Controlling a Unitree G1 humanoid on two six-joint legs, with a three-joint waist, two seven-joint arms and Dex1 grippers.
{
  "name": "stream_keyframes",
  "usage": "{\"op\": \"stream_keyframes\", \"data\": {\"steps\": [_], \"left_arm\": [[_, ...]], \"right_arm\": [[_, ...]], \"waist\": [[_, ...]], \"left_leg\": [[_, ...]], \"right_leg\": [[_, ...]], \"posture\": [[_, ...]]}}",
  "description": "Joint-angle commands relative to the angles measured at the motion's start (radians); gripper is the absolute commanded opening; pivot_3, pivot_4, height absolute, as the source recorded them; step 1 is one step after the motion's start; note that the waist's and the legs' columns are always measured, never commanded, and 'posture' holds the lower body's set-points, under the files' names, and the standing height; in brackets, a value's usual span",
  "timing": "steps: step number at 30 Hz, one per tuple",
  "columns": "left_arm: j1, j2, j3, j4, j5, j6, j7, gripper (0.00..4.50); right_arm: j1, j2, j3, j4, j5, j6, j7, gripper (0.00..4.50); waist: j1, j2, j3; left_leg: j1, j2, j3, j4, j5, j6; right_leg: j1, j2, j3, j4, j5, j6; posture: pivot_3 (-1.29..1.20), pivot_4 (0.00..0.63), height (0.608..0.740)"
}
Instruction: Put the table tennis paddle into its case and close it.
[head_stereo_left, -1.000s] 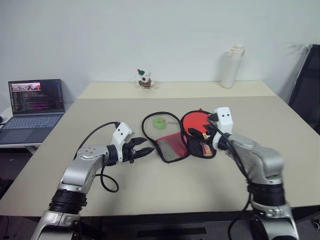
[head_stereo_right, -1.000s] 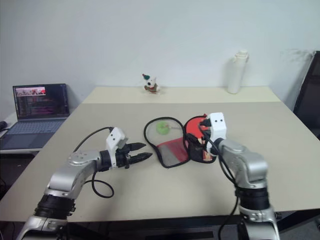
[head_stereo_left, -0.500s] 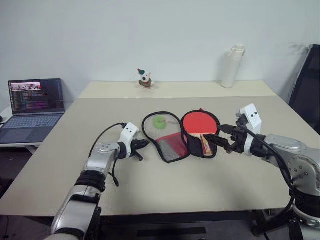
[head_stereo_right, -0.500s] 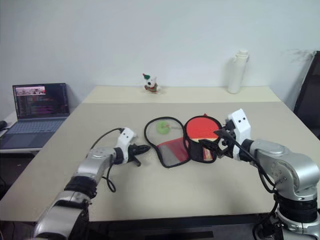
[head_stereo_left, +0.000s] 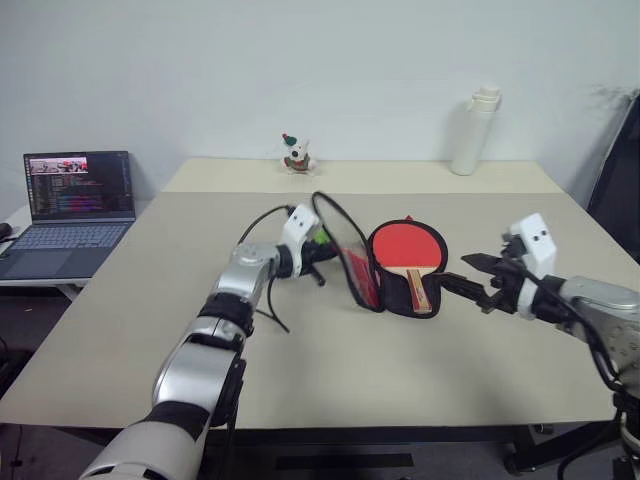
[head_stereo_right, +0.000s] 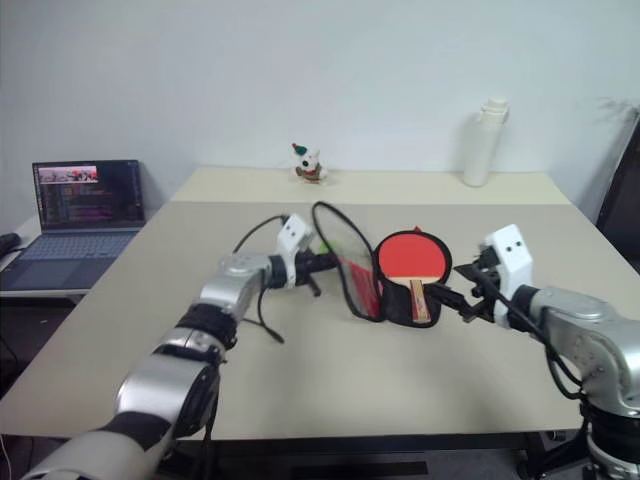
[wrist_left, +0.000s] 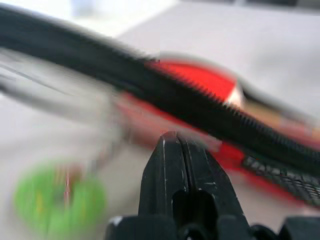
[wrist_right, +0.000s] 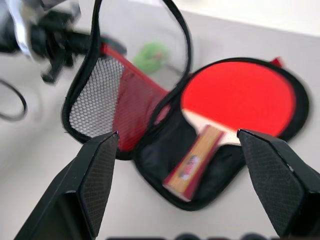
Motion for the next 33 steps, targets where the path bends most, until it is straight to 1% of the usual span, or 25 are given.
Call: {"op": "stream_keyframes", "data": {"steps": [1, 5, 8, 9, 15, 20, 22, 25, 28, 30, 33], "left_arm": [[-0.088, -0.064, 0.019, 0.075, 0.009, -0.049, 0.037, 0.03], [-0.165, -0.172, 0.029, 0.177, 0.027, -0.086, 0.137, 0.03], [-0.168, -0.199, 0.033, 0.211, 0.049, -0.110, 0.191, 0.03], [-0.165, -0.198, 0.036, 0.215, 0.053, -0.117, 0.195, 0.03], [-0.145, -0.161, 0.059, 0.209, 0.047, -0.140, 0.168, 0.03], [-0.085, -0.086, 0.108, 0.120, -0.011, -0.128, 0.006, 0.03], [0.005, -0.011, 0.113, 0.008, -0.033, -0.094, -0.089, 0.00], [0.136, 0.069, 0.120, -0.192, -0.070, 0.002, -0.146, 0.00], [0.295, 0.155, 0.141, -0.485, -0.152, 0.168, -0.190, 0.00], [0.386, 0.205, 0.165, -0.665, -0.219, 0.288, -0.197, 0.00], [0.490, 0.269, 0.192, -0.863, -0.297, 0.415, -0.190, 0.00]], "right_arm": [[0.013, -0.035, -0.065, -0.009, 0.018, -0.012, 0.003, 4.16], [0.025, -0.054, -0.117, 0.006, 0.017, 0.007, -0.035, 4.16], [0.028, -0.044, -0.119, 0.003, 0.022, 0.014, -0.058, 4.16], [0.029, -0.042, -0.113, 0.006, 0.021, 0.010, -0.062, 4.16], [-0.005, -0.020, -0.050, 0.060, -0.006, -0.027, -0.091, 4.16], [-0.069, 0.018, 0.046, 0.181, -0.053, -0.113, -0.080, 4.16], [-0.116, 0.057, 0.092, 0.292, -0.092, -0.169, -0.080, 4.50], [-0.179, 0.093, 0.143, 0.441, -0.154, -0.239, -0.085, 4.50], [-0.244, 0.124, 0.189, 0.609, -0.223, -0.302, -0.088, 4.50], [-0.278, 0.145, 0.207, 0.700, -0.246, -0.330, -0.072, 4.50], [-0.325, 0.181, 0.223, 0.826, -0.277, -0.370, -0.057, 4.50]], "waist": [[0.002, 0.000, 0.000], [0.001, 0.000, 0.000], [-0.003, 0.000, 0.000], [-0.005, 0.000, 0.000], [-0.006, 0.000, 0.000], [-0.008, 0.000, 0.000], [-0.016, 0.001, 0.000], [-0.028, 0.001, -0.001], [-0.026, 0.002, 0.000], [-0.026, 0.002, 0.000], [-0.023, 0.002, 0.000]], "left_leg": [[0.000, 0.000, 0.000, 0.000, 0.000, 0.000], [0.000, -0.001, 0.000, 0.000, 0.000, 0.000], [0.000, -0.001, 0.000, 0.000, 0.000, 0.000], [0.001, -0.001, 0.000, 0.000, 0.000, 0.000], [0.001, 0.000, -0.002, 0.000, 0.000, 0.000], [0.002, 0.000, -0.002, 0.000, 0.000, 0.000], [0.002, 0.000, -0.001, 0.000, 0.000, 0.000], [0.003, 0.002, -0.002, 0.000, 0.000, 0.000], [0.002, 0.004, -0.003, 0.000, 0.000, 0.000], [0.001, 0.004, -0.003, 0.001, 0.001, -0.001], [0.001, 0.002, -0.003, 0.001, 0.001, -0.001]], "right_leg": [[0.000, 0.000, 0.000, 0.000, 0.000, 0.000], [0.000, 0.000, -0.001, 0.000, -0.001, 0.001], [0.000, 0.000, -0.001, 0.001, -0.001, 0.002], [0.000, 0.001, 0.000, 0.001, -0.003, 0.004], [0.000, 0.005, -0.001, 0.003, -0.003, 0.004], [-0.001, 0.005, 0.000, 0.003, 0.000, -0.001], [-0.001, 0.005, 0.000, 0.003, 0.000, -0.001], [-0.001, 0.005, 0.002, 0.004, 0.001, -0.002], [-0.002, 0.004, 0.002, 0.005, 0.001, -0.002], [-0.002, 0.003, 0.002, 0.005, 0.001, -0.002], [-0.002, 0.000, 0.001, 0.005, 0.001, -0.002]], "posture": [[0.00, 0.150, 0.740], [0.00, 0.150, 0.740], [0.00, 0.150, 0.740], [0.00, 0.150, 0.740], [0.00, 0.150, 0.740], [0.00, 0.150, 0.740], [0.00, 0.150, 0.740], [0.00, 0.150, 0.740], [0.00, 0.150, 0.740], [0.00, 0.150, 0.740], [0.00, 0.150, 0.740]]}}
